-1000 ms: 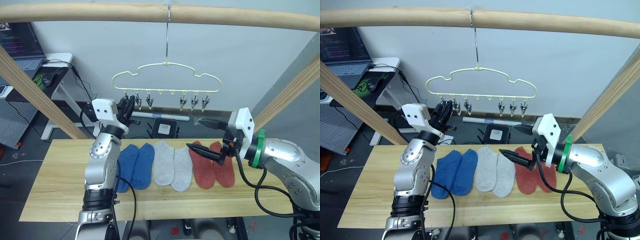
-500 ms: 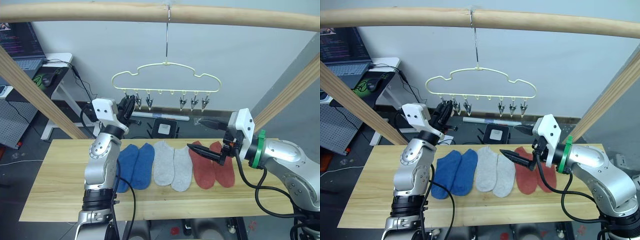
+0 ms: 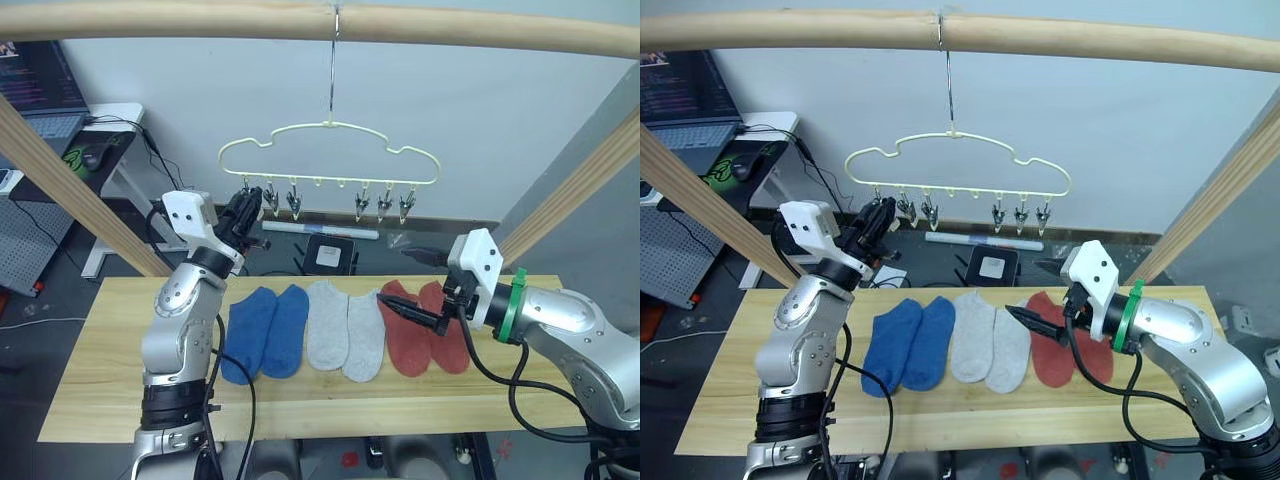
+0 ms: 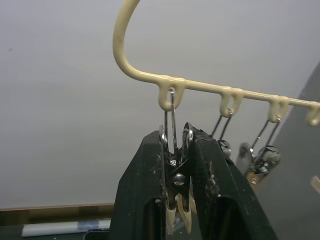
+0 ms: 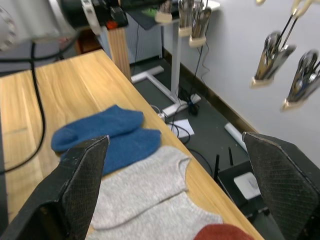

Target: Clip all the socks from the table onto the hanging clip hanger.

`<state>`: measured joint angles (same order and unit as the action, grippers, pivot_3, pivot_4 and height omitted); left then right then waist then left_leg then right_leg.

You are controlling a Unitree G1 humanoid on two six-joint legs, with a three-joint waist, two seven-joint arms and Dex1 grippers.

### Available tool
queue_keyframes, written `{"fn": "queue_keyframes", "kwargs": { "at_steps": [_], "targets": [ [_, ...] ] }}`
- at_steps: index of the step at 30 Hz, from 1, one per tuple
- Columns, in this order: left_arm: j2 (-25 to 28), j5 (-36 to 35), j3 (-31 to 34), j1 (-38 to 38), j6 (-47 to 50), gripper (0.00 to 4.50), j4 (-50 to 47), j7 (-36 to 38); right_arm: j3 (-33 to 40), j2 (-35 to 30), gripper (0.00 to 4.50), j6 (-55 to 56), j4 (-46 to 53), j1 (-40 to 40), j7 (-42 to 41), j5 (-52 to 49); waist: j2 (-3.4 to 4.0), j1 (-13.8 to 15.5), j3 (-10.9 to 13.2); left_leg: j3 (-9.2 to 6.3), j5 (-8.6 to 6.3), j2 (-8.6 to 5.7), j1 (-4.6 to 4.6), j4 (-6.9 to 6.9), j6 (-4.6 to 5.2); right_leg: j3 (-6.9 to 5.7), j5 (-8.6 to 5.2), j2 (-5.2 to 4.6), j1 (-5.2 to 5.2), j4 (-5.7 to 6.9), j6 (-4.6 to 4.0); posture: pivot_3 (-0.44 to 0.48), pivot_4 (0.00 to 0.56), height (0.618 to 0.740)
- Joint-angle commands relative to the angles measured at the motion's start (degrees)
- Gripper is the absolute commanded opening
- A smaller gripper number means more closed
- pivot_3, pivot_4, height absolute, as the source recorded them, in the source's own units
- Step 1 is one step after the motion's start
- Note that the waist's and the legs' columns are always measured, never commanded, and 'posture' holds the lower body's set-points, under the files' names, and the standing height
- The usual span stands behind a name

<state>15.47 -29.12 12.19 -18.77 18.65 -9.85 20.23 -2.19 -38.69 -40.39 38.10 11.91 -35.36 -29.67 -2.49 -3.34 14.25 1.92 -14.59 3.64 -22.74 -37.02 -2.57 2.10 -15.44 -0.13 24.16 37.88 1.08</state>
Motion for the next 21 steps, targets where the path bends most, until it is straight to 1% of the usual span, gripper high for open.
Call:
{"fn": "queue_keyframes", "kwargs": {
  "at_steps": [1, 12, 21],
  "targets": [
    [1.6, -5.6, 2.0, -0.2, 4.9, 0.37, -4.6, 1.1, -1.2, -0.4, 4.50, -0.1, 1.5, -1.0, 2.0, 2.8, 0.02, 0.0, 0.3, 0.00, 0.00, 0.00, 0.00, 0.00, 0.00, 0.00, 0.00, 0.00, 0.01, 0.00, 0.00, -0.142, 0.285, 0.735],
    [4.7, -23.1, 8.6, -2.8, 20.2, 0.37, -6.2, -0.9, -3.7, 2.0, 4.50, -1.0, 2.5, -3.2, 5.4, 6.0, 0.08, -0.1, 0.8, 0.00, 0.01, 0.00, -0.02, 0.00, -0.02, 0.00, -0.02, -0.01, 0.06, 0.03, 0.03, -0.163, 0.293, 0.735],
    [7.6, -32.8, 13.0, -4.1, 26.7, 0.37, -4.8, -3.8, -4.6, 3.7, 4.50, -0.9, 3.1, -3.8, 6.2, 6.9, 0.11, -0.3, 0.8, 0.00, 0.01, 0.00, -0.02, 0.00, -0.03, 0.02, -0.02, -0.01, 0.07, 0.02, 0.04, -0.174, 0.287, 0.735]
  ]
}}
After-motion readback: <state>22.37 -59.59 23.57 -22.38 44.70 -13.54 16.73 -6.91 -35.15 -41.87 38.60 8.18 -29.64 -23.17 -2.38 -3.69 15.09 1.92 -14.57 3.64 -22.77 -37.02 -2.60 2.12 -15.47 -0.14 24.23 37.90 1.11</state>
